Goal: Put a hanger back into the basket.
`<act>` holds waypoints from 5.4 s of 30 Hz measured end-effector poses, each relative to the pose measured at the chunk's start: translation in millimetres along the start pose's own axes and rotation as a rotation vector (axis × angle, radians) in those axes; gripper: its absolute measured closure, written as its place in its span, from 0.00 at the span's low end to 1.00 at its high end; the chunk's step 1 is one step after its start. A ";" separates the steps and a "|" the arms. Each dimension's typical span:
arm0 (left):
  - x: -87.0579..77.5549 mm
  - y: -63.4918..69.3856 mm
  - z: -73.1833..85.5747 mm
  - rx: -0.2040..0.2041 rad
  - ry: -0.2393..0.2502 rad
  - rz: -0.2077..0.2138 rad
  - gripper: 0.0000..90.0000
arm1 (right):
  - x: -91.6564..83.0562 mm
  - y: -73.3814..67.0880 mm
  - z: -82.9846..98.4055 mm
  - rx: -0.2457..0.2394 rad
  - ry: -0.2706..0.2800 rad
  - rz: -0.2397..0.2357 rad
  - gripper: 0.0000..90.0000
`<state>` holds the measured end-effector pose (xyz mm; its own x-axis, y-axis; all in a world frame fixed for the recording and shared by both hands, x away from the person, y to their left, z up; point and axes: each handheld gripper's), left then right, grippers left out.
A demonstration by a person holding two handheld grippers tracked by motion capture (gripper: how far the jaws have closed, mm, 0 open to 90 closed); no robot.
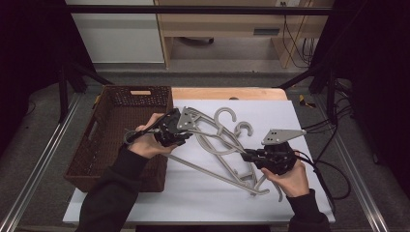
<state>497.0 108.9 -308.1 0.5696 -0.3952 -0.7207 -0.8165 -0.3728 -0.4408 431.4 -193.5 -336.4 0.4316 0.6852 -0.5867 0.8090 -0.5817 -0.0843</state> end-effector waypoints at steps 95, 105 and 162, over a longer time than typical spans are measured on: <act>-85.5 -66.5 188.4 -0.615 -0.083 -0.594 0.91 | -13.7 28.7 44.2 0.087 0.159 0.367 0.12; -75.5 -67.7 197.9 -0.609 -0.163 -0.613 0.91 | -13.1 28.5 44.3 0.087 0.157 0.367 0.12; -53.5 -56.6 216.9 -0.705 -0.161 -0.497 0.49 | -8.3 29.8 43.4 0.098 0.146 0.367 0.12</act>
<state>492.3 333.2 -360.6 0.7800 0.0547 -0.6234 -0.1983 -0.9232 -0.3291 434.6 -235.6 -369.0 0.7424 0.4753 -0.4721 0.5520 -0.8333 0.0291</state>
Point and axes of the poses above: each handheld gripper's, and its own axes: x roughly forward along the jaws, z roughly out of its underside, y roughly to its right, and after that the axes turned 3 degrees about -z, right-handed
